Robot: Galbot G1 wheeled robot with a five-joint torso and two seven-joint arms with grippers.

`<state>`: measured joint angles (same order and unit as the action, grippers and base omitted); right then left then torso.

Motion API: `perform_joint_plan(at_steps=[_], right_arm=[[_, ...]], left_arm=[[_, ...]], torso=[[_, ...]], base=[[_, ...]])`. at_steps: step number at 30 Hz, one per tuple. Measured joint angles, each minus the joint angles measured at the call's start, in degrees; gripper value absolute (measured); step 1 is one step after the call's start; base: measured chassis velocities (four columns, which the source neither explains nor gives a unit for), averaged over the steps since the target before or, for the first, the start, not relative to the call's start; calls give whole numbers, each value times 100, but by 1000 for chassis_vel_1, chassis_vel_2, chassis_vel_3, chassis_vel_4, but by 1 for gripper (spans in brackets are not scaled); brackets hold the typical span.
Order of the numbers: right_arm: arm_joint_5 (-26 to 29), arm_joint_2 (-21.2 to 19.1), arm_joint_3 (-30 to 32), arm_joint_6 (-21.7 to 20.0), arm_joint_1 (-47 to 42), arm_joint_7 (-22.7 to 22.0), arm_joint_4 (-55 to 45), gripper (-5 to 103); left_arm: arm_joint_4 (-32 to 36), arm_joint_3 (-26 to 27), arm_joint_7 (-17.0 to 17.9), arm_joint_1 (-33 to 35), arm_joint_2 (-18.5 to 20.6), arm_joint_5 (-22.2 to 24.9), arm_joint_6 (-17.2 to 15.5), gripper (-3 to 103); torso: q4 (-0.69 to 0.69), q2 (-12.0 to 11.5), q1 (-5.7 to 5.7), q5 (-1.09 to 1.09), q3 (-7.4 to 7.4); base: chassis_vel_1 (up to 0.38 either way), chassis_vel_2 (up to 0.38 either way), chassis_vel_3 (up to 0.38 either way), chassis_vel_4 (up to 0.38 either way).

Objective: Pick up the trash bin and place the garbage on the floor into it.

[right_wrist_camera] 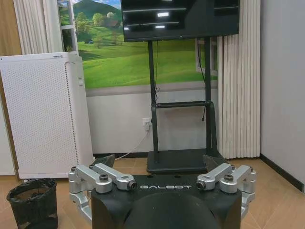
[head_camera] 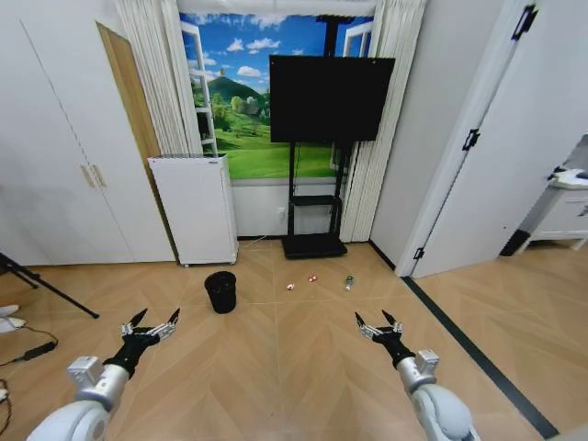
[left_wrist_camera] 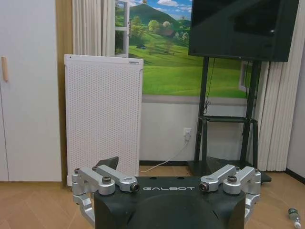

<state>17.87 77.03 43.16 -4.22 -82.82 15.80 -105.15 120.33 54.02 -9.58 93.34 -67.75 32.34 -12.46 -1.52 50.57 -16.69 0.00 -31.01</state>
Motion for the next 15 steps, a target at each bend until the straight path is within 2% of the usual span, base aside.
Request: perform_joint_plan(at_steps=[3, 5, 15], right_arm=[[9, 14, 11, -16, -12, -27, 3, 100], [45, 28, 16, -34, -21, -87, 2, 100], [70, 109, 2, -73, -21, -214, 9, 100]], left_arm=[[-10, 4, 93, -30, -23, -64, 10, 100], [-59, 6, 251, -77, -52, -281, 135, 100], [-158, 53, 321, -128, -134, -477, 401, 100]], torso=[[0, 0, 0, 0, 0], [0, 0, 0, 0, 0], [0, -1, 0, 0, 0]], base=[[0, 0, 0, 0], [0, 0, 0, 0], [0, 0, 0, 0]])
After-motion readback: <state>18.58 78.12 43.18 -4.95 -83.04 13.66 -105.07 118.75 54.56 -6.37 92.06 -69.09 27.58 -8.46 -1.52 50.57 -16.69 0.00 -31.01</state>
